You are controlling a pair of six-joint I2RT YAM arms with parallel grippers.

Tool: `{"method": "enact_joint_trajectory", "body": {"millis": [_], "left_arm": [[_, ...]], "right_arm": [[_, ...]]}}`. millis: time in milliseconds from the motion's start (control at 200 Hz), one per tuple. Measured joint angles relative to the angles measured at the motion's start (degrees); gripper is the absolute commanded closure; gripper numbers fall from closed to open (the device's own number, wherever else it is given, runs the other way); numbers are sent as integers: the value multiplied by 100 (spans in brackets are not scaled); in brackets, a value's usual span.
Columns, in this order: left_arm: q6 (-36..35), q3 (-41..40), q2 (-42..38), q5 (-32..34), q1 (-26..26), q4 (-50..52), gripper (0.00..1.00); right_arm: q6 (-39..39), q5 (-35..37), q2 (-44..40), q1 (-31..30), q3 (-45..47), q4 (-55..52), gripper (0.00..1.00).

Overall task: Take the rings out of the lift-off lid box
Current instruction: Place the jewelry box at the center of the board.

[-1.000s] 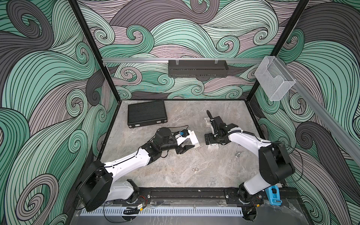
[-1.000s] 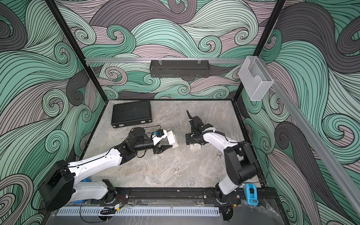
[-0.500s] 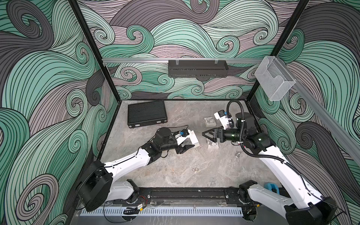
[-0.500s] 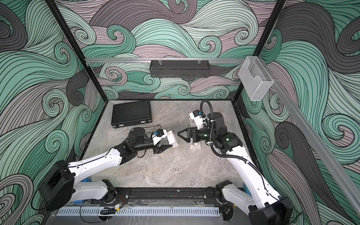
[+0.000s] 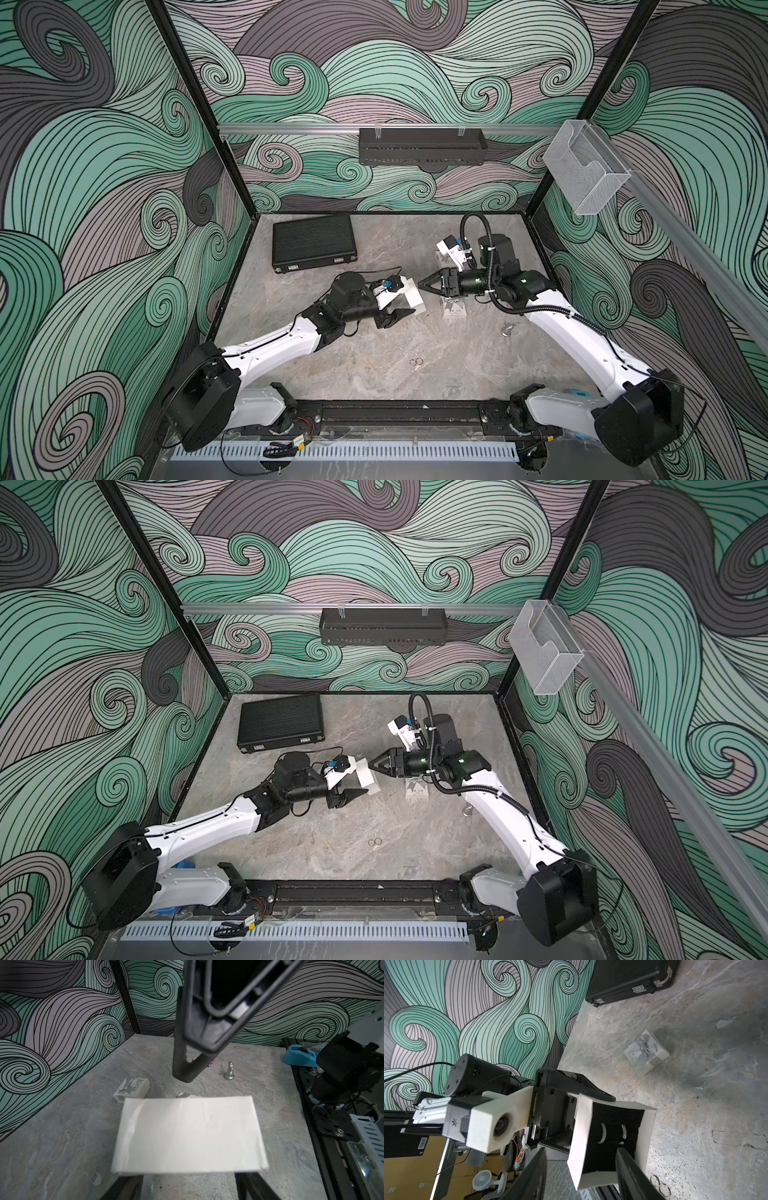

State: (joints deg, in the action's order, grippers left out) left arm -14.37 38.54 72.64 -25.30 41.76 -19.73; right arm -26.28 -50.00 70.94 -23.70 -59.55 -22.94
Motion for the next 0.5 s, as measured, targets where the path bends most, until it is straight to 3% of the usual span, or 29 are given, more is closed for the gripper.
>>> {"method": "enact_joint_trajectory", "body": {"millis": [205, 501], "left_arm": [[2, 2, 2, -2, 0, 0, 41], [2, 2, 2, -2, 0, 0, 41]], "right_arm": [[-111, -111, 177, -76, 0, 96, 56], [-195, -273, 387, -203, 0, 369, 75]]}}
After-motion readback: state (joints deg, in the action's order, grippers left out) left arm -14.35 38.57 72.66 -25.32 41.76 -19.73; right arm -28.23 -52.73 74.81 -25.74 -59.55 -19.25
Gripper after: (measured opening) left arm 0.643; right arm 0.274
